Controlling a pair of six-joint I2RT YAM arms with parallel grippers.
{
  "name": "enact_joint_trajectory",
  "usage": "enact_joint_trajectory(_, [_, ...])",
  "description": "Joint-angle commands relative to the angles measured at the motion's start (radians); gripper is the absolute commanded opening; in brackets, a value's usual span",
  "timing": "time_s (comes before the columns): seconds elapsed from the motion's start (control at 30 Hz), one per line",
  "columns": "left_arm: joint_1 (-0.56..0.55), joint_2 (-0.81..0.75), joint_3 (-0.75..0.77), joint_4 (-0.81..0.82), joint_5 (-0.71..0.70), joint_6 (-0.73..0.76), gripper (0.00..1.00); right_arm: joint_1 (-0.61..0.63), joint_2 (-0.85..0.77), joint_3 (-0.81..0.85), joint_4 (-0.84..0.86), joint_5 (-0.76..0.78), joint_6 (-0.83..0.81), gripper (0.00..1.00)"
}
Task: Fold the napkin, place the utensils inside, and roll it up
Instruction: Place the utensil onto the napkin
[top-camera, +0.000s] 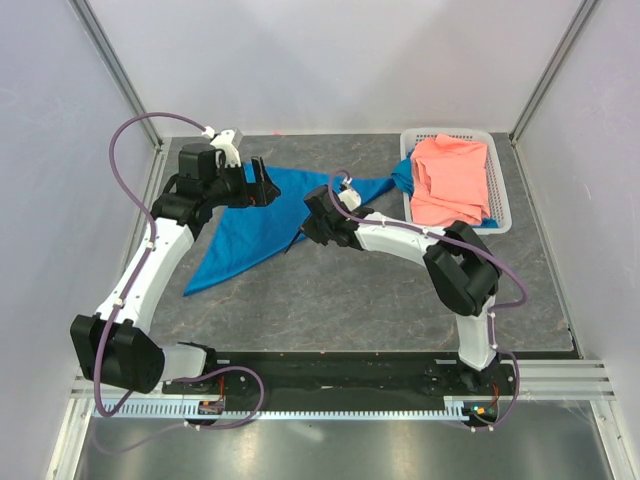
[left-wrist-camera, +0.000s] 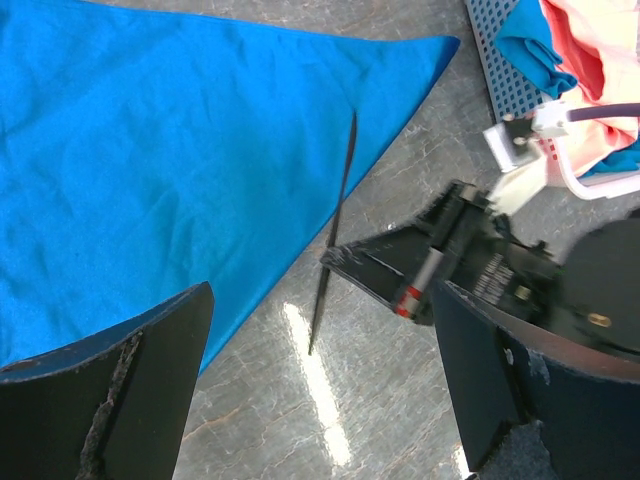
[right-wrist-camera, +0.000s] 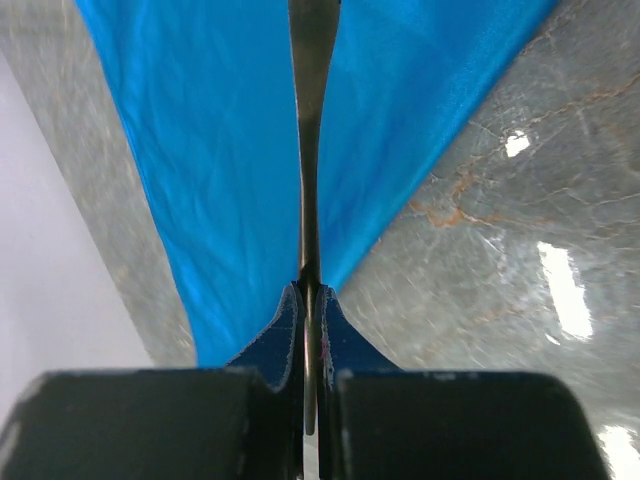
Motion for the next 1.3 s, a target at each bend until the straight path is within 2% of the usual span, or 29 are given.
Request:
enact_joint_trajectory(0.0, [0.0, -0.037, -0.005, 0.037, -0.012, -0.03, 0.98, 0.007, 0.052, 0.08, 0.056, 0.057, 0.183, 0.0])
enact_joint_trajectory(0.4, [0.0, -0.041, -0.008, 0.043, 0.014, -0.048, 0.98, 0.016, 0.135, 0.177, -0.068, 0.152, 0.419, 0.0])
enact_joint_trajectory(0.63, [0.0, -0.04, -0.012, 0.053, 0.042, -0.061, 0.98, 0.028, 0.212, 0.266, -0.138, 0.145, 0.45, 0.0])
enact_joint_trajectory(0.8, [0.0, -0.034, -0.011, 0.051, 0.06, -0.067, 0.98, 0.041, 0.24, 0.269, -0.156, 0.144, 0.502, 0.0])
enact_joint_trajectory(1.27, [0.0, -0.029, -0.011, 0.056, 0.093, -0.076, 0.98, 0.045, 0.307, 0.347, -0.195, 0.172, 0.459, 0.0])
